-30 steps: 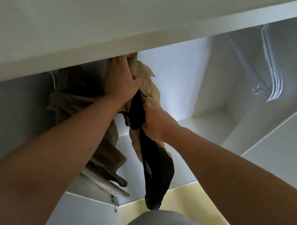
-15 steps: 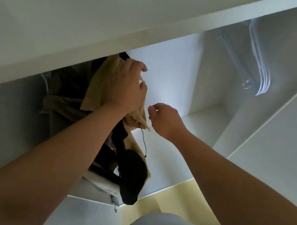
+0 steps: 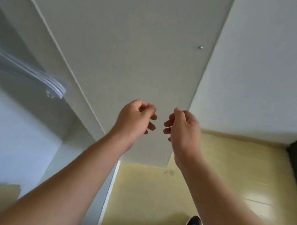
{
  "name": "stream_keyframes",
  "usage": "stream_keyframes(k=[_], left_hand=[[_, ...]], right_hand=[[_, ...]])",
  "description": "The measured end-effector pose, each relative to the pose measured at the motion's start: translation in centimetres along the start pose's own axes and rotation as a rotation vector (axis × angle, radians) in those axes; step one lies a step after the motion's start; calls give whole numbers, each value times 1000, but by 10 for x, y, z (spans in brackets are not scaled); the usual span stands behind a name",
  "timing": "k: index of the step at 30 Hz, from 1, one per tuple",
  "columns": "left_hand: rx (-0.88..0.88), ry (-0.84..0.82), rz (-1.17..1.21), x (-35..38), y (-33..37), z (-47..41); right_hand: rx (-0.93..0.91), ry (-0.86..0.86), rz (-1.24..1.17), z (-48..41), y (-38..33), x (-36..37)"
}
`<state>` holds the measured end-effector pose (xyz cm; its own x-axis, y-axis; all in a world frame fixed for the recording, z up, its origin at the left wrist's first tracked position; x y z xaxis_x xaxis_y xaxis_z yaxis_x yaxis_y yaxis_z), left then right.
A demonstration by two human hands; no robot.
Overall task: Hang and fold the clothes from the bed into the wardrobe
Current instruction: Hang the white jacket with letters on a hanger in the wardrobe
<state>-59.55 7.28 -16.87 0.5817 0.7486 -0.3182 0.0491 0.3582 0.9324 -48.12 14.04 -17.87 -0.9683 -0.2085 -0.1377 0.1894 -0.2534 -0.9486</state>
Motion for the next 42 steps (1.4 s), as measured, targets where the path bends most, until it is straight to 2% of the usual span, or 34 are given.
stream_keyframes(k=[6,13,20,28,33,42], left_hand=[[89,-397,-37,207,84,43],[135,-722,-40,444,165,132],[148,-1006,-105,626,198,210],[106,-1174,-160,832,202,226],[91,-1257,-263,965,213,222],[136,-1280,-362,1152,268,250]], right_hand=[[42,395,-195,-81,-9,-200],[77,756,-312,-138,-10,-437],[143,992,-386,-183,13,-598],[237,1131,-356,-300,45,-735],[329,1149,-324,-384,56,-821],[386,1173,-364,-495,61,-974]])
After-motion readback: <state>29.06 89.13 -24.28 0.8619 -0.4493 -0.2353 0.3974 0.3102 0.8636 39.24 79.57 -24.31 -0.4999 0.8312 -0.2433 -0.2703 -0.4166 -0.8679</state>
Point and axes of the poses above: each hand's wrist, its own z-axis away from the middle knuckle, its own x-axis out of the palm, y = z × x, the point moved 1 cm from there along -z, towards the middle knuckle, and after that the axes turned 10 degrees about y, right-handed, at the moved point
